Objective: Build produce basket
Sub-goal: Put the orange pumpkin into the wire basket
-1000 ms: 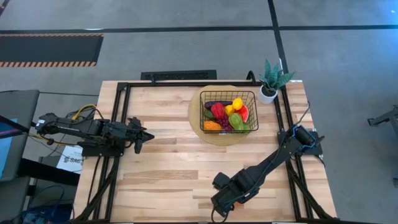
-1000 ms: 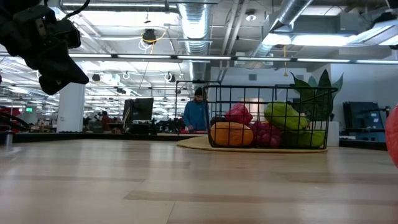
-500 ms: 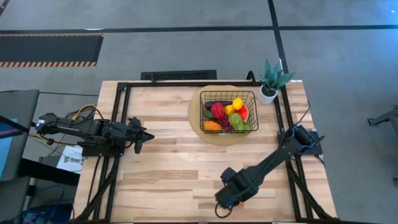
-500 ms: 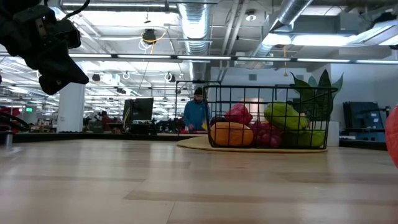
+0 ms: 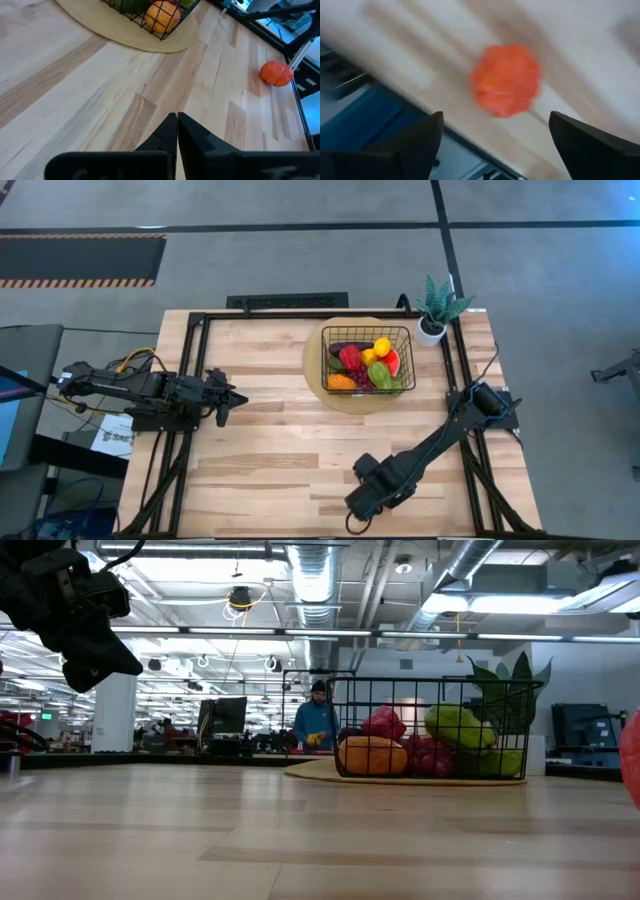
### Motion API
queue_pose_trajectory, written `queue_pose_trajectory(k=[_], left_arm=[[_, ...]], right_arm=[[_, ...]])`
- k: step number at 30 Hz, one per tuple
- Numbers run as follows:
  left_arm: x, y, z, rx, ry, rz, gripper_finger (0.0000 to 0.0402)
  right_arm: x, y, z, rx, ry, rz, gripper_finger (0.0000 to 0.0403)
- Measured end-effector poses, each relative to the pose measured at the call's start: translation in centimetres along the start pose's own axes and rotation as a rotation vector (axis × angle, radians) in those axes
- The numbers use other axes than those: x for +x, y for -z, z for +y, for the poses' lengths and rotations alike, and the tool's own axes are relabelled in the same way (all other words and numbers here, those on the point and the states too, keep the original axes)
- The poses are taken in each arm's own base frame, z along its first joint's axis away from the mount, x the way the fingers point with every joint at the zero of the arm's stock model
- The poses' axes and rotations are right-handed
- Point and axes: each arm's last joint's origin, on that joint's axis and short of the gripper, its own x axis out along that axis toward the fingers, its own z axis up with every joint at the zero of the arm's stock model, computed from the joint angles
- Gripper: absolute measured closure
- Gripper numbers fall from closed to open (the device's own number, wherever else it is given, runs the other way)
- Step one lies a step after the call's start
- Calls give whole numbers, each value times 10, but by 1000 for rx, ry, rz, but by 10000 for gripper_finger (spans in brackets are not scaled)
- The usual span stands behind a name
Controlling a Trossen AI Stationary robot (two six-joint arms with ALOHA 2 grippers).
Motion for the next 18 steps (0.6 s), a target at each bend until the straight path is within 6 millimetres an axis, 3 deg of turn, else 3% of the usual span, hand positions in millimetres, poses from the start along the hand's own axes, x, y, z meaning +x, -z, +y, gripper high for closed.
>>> queue_pose_trajectory(k=[3, 10, 18], left_arm=[[0, 0, 0, 0, 0, 0, 401], [0, 0, 0, 0, 0, 0, 402], [0, 0, 0, 0, 0, 0, 401]], right_arm=[[-1, 4, 3, -75, -32, -5, 6], [0, 4, -2, -26, 22, -21, 5], [29, 2, -5, 11, 11, 28, 3]])
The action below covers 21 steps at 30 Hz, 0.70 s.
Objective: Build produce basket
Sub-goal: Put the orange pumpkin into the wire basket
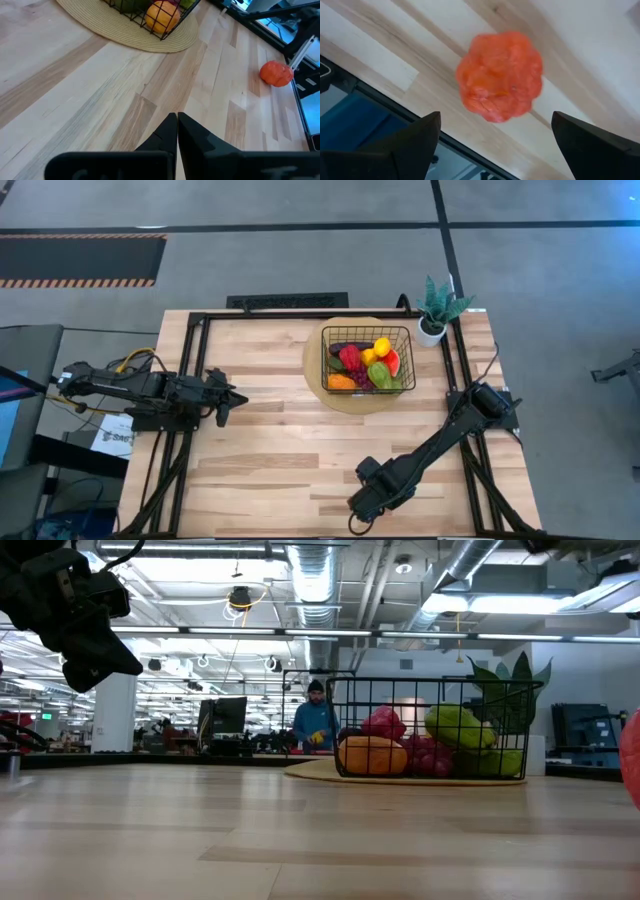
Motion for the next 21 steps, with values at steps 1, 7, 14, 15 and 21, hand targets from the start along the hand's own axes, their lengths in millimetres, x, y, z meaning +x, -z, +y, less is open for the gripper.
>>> queue_pose_trajectory(k=[1, 7, 14, 15, 21], left_arm=[[0, 0, 0, 0, 0, 0, 401], [0, 0, 0, 0, 0, 0, 401], [0, 0, 0, 0, 0, 0, 401], [0, 0, 0, 0, 0, 0, 401], [0, 0, 0, 0, -1, 0, 402]], right_arm=[[3, -1, 0, 3, -2, 7, 3], [5, -5, -2, -8, 7, -8, 3], [16, -12, -4, -5, 4, -24, 3], [19, -13, -4, -1, -11, -23, 3], [24, -17, -4, 1, -28, -11, 3]])
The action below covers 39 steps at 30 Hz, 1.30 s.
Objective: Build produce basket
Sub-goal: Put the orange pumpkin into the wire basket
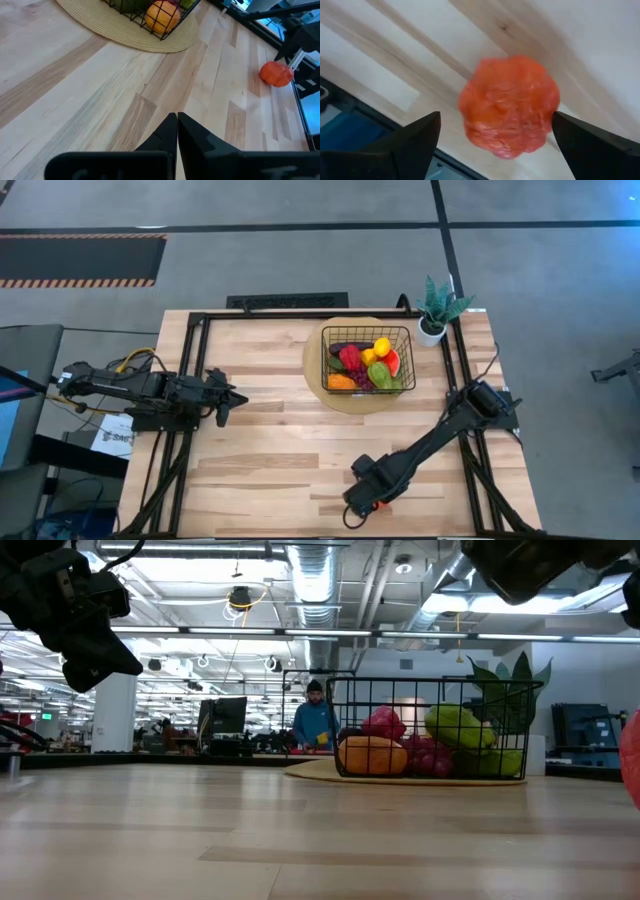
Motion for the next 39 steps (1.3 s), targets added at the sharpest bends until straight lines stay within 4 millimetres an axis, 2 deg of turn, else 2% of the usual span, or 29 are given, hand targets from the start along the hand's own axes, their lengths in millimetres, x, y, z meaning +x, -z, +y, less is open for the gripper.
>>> queue_pose_trajectory(k=[9, 14, 25, 34, 39], left_arm=[[0, 0, 0, 0, 0, 0, 401], [0, 0, 0, 0, 0, 0, 401], [0, 0, 0, 0, 0, 0, 401], [0, 0, 0, 0, 0, 0, 402], [0, 0, 0, 0, 0, 0, 401]], right_arm=[[-3, -18, -4, 55, 16, -1, 3], [-3, -18, -3, 56, 2, 20, 3], [0, 3, -2, -64, 17, 29, 3], [0, 3, -5, -59, 55, 26, 3], [-1, 2, -4, -62, 44, 9, 25]])
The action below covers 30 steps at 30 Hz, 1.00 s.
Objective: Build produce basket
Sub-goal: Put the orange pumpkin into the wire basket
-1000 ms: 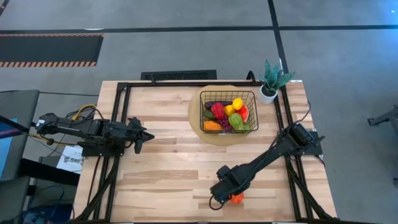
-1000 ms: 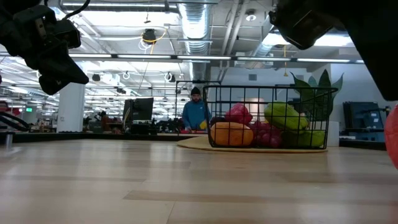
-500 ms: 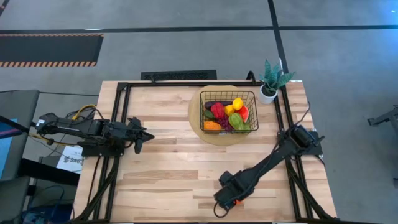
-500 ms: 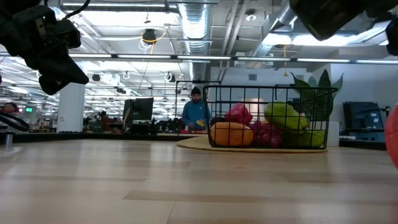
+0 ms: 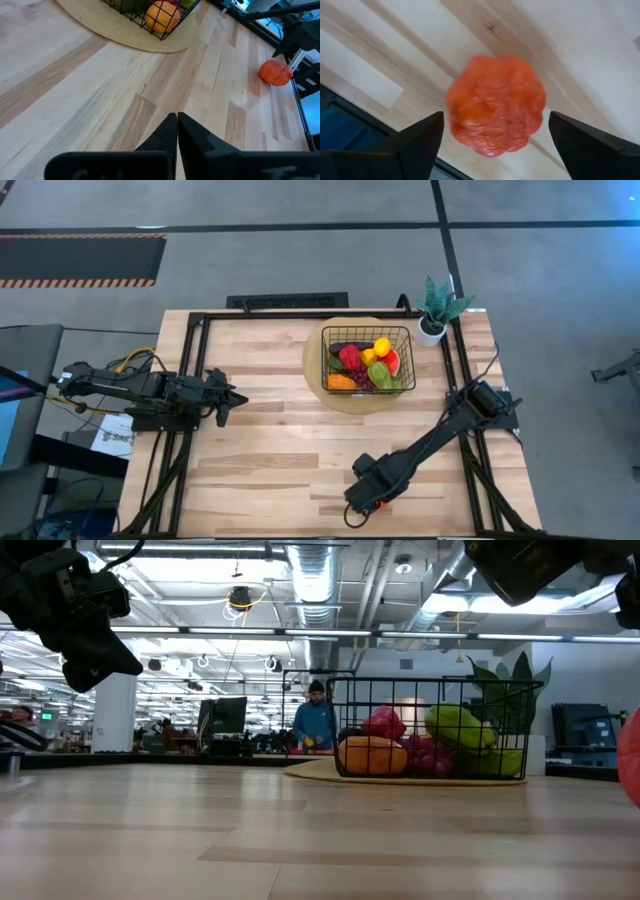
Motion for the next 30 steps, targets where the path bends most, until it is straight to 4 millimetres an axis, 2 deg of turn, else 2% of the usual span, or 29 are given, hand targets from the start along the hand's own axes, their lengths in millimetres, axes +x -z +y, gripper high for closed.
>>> queue_pose_trajectory(k=[10, 16, 21, 25, 27, 30], left_arm=[[0, 0, 0, 0, 0, 0, 401], [0, 0, 0, 0, 0, 0, 401], [0, 0, 0, 0, 0, 0, 401], [0, 0, 0, 0, 0, 0, 401], [0, 0, 0, 0, 0, 0, 402], [0, 0, 0, 1, -2, 3, 401]], right_arm=[[-1, -9, 1, 34, -17, -29, 119], [2, -9, 0, 26, -30, -48, 135], [12, -10, 3, 3, -106, -46, 109], [21, -9, 1, -55, -66, -34, 45], [18, -8, -1, -52, -54, -29, 15], [18, -6, -1, -33, -47, -27, 21]])
